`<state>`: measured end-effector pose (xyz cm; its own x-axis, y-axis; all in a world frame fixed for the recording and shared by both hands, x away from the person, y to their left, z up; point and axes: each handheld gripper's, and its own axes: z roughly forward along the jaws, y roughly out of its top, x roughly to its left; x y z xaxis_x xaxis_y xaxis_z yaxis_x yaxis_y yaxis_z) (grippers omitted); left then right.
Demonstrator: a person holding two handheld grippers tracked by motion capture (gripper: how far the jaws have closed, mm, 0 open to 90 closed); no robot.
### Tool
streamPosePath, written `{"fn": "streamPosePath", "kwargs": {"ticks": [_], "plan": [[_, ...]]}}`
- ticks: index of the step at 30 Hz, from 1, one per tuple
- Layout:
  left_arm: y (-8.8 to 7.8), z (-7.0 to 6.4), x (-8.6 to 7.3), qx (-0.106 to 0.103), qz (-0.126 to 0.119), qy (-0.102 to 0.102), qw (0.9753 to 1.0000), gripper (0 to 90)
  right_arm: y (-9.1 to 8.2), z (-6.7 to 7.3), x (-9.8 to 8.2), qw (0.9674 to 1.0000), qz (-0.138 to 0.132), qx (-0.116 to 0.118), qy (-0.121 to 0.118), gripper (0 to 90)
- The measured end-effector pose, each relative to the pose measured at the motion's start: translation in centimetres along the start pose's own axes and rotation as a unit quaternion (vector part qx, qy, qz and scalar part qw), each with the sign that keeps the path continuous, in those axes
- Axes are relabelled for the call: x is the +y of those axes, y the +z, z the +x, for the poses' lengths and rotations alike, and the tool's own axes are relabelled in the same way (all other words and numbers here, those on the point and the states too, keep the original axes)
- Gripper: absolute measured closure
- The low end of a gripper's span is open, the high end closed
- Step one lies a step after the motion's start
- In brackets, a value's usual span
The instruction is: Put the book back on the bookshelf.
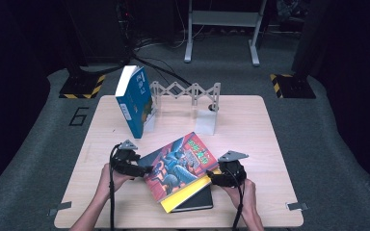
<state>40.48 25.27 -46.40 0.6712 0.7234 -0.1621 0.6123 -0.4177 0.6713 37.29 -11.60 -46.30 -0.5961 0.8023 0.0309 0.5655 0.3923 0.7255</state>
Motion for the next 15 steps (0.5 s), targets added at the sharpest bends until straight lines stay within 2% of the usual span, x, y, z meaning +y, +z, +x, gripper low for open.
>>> {"fn": "streamPosePath", "kwargs": {"ticks": [2,3,4,5,8,11,14,15], "plan": [[-0.1,-0.3,-0.2,0.001,-0.002,-0.001,1.0000,19.9,0.2,-0.3,0.3,1.0000,-0.001,-0.003,-0.004,39.6],[-0.2,-0.4,-0.3,0.001,-0.001,-0.001,1.0000,19.9,0.3,-0.3,0.4,1.0000,-0.002,-0.002,0.005,39.6],[-0.2,-0.6,-0.4,0.000,0.000,-0.005,1.0000,19.9,0.3,-0.5,0.5,1.0000,-0.003,-0.004,0.000,39.6],[-0.3,-0.7,-0.5,0.003,-0.001,0.002,1.0000,19.9,0.5,-0.6,0.6,0.9999,-0.006,-0.006,0.007,39.7],[-0.5,-1.1,-0.5,0.002,0.003,0.011,0.9999,20.7,0.7,-1.0,0.9,0.9999,-0.006,-0.007,0.008,41.7],[-0.5,-1.3,-0.4,0.003,0.004,0.013,0.9999,20.9,0.8,-1.1,0.9,0.9998,-0.007,0.002,0.018,36.1],[-0.4,-1.1,0.1,0.025,-0.006,0.017,0.9995,17.7,0.5,-0.9,0.6,0.9992,-0.016,0.020,0.031,32.3],[-0.4,-0.8,0.3,0.022,-0.005,0.019,0.9996,17.7,0.5,-0.9,0.6,0.9992,-0.016,0.020,0.031,32.3]]}}
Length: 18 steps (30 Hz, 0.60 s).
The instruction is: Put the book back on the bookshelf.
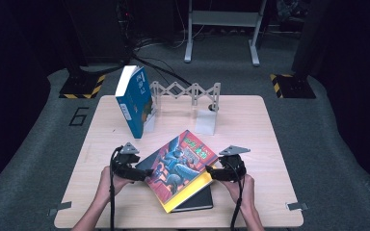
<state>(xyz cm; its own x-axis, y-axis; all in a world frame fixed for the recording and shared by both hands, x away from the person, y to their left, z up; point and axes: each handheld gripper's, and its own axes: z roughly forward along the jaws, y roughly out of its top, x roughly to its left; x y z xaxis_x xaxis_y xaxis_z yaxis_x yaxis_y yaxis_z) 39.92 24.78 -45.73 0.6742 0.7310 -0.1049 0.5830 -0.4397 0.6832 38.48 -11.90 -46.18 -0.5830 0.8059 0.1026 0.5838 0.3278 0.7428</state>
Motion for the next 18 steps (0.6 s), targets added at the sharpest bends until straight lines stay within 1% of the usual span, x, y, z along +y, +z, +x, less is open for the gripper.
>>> {"fn": "streamPosePath", "kwargs": {"ticks": [2,3,6,7,8,9,11,12,13,14,16,17,18], "plan": [[0.3,0.2,0.5,0.006,-0.005,-0.003,1.0000,16.7,-0.3,0.3,-0.1,1.0000,-0.002,0.006,0.006,29.9],[0.4,0.4,0.8,-0.002,-0.004,-0.005,1.0000,16.4,-0.4,0.5,-0.1,1.0000,-0.001,0.007,0.002,29.5],[1.2,0.3,1.4,-0.010,0.001,0.000,0.9999,17.2,-0.6,1.2,-0.1,0.9999,-0.001,0.014,0.004,27.7],[1.5,0.3,1.6,-0.014,0.004,0.005,0.9999,18.4,-0.6,1.4,-0.2,0.9999,0.001,0.014,0.004,27.6],[1.6,0.2,1.6,-0.019,0.007,0.004,0.9998,20.4,-0.6,1.6,-0.2,0.9998,0.003,0.018,0.005,27.5],[1.8,0.0,1.7,-0.021,0.003,0.007,0.9997,22.1,-0.5,1.7,-0.3,0.9998,0.003,0.018,0.005,27.5],[1.8,-0.3,1.7,-0.030,0.003,0.007,0.9995,25.1,-0.3,1.7,-0.4,0.9997,0.009,0.023,0.008,27.6],[1.8,-0.4,1.7,-0.025,0.003,0.010,0.9996,26.0,-0.2,1.7,-0.5,0.9996,0.010,0.025,0.010,27.7],[1.8,-0.5,1.7,-0.023,0.002,0.010,0.9997,26.0,-0.1,1.6,-0.5,0.9996,0.009,0.026,0.009,27.8],[1.8,-0.5,1.7,-0.022,0.002,0.007,0.9997,26.2,0.0,1.6,-0.4,0.9994,0.010,0.030,0.014,27.8],[1.7,-0.5,1.6,-0.021,0.003,0.012,0.9997,26.4,0.4,1.4,-0.3,0.9992,0.012,0.035,0.014,27.7],[1.6,-0.5,1.6,-0.021,0.002,0.010,0.9997,26.7,0.6,1.5,-0.2,0.9991,0.013,0.035,0.019,27.3],[1.6,-0.6,1.5,-0.020,0.004,0.012,0.9997,26.9,0.7,1.5,-0.1,0.9993,0.013,0.032,0.015,27.2]]}}
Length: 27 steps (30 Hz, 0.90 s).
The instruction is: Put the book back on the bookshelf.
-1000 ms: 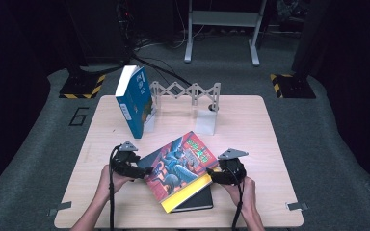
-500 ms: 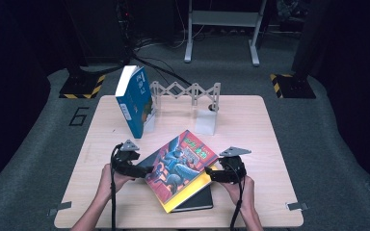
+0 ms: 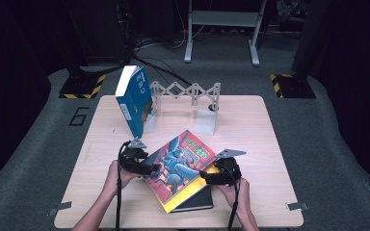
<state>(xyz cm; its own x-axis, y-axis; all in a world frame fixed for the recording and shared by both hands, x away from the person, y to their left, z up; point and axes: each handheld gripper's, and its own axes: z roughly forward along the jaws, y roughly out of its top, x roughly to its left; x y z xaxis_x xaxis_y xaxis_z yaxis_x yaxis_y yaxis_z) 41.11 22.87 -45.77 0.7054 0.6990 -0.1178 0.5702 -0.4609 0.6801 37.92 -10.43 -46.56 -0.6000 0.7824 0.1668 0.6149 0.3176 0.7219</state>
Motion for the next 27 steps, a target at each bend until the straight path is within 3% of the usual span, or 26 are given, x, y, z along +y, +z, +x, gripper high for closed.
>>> {"fn": "streamPosePath", "kwargs": {"ticks": [10,15,17,19,21,24,27], "plan": [[-0.5,-1.1,-0.7,0.000,-0.002,0.003,1.0000,27.5,0.7,-0.9,0.9,0.9998,-0.002,0.011,0.019,25.6],[-0.7,-1.7,-1.0,-0.008,0.002,0.005,1.0000,27.4,1.2,-1.1,1.4,0.9998,-0.003,0.004,0.019,24.3],[-0.7,-1.7,-1.0,-0.005,0.002,0.010,0.9999,27.6,1.3,-1.2,1.5,0.9998,-0.005,0.003,0.021,24.3],[-0.7,-1.6,-1.0,-0.011,0.000,0.001,0.9999,27.7,1.3,-1.1,1.5,0.9997,-0.003,0.001,0.023,24.2],[-0.5,-1.2,-0.7,0.006,-0.004,0.000,1.0000,26.6,1.1,-0.9,1.3,0.9997,-0.005,-0.004,0.023,24.2],[-0.1,-0.6,-0.1,0.014,-0.006,-0.007,0.9999,24.2,0.8,-0.2,1.1,0.9996,-0.004,-0.009,0.025,22.7],[0.5,-0.6,0.4,0.008,-0.007,-0.009,0.9999,25.5,0.8,0.3,1.0,0.9997,-0.002,-0.012,0.022,22.6]]}}
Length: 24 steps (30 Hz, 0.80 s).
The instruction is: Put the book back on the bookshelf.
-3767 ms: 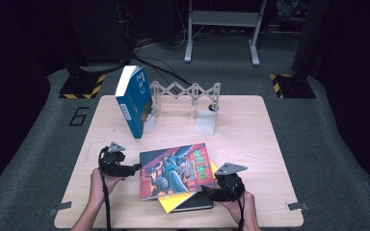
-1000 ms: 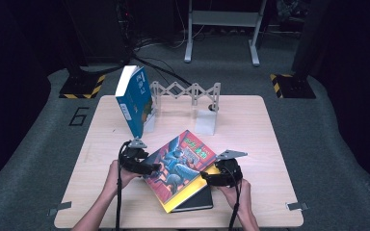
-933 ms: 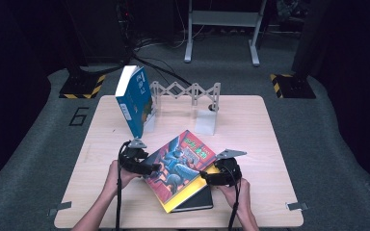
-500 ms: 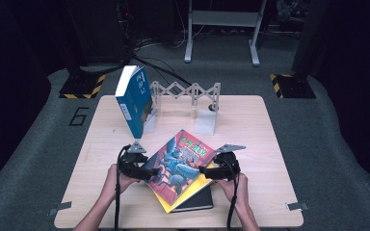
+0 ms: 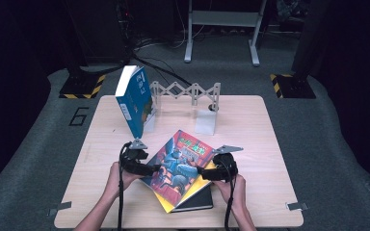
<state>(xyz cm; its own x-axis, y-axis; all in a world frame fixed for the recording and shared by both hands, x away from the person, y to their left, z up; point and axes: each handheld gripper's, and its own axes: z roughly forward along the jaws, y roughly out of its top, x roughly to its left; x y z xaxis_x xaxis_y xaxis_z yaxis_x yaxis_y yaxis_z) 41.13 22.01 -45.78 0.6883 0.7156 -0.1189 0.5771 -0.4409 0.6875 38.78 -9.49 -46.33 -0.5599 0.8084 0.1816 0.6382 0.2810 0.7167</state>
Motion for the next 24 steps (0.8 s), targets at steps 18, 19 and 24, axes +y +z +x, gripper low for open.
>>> {"fn": "streamPosePath", "kwargs": {"ticks": [18,19,24], "plan": [[-0.3,-1.5,-0.1,0.000,0.000,0.024,0.9997,35.2,1.1,-0.5,1.1,1.0000,0.001,-0.003,0.005,27.0],[-0.4,-1.6,-0.1,0.001,0.000,0.029,0.9996,35.2,1.2,-0.6,1.2,1.0000,0.001,-0.002,0.001,27.3],[-0.6,-2.2,-0.3,-0.005,0.003,0.034,0.9994,35.0,1.6,-1.2,2.0,1.0000,0.006,-0.001,-0.003,28.7]]}}
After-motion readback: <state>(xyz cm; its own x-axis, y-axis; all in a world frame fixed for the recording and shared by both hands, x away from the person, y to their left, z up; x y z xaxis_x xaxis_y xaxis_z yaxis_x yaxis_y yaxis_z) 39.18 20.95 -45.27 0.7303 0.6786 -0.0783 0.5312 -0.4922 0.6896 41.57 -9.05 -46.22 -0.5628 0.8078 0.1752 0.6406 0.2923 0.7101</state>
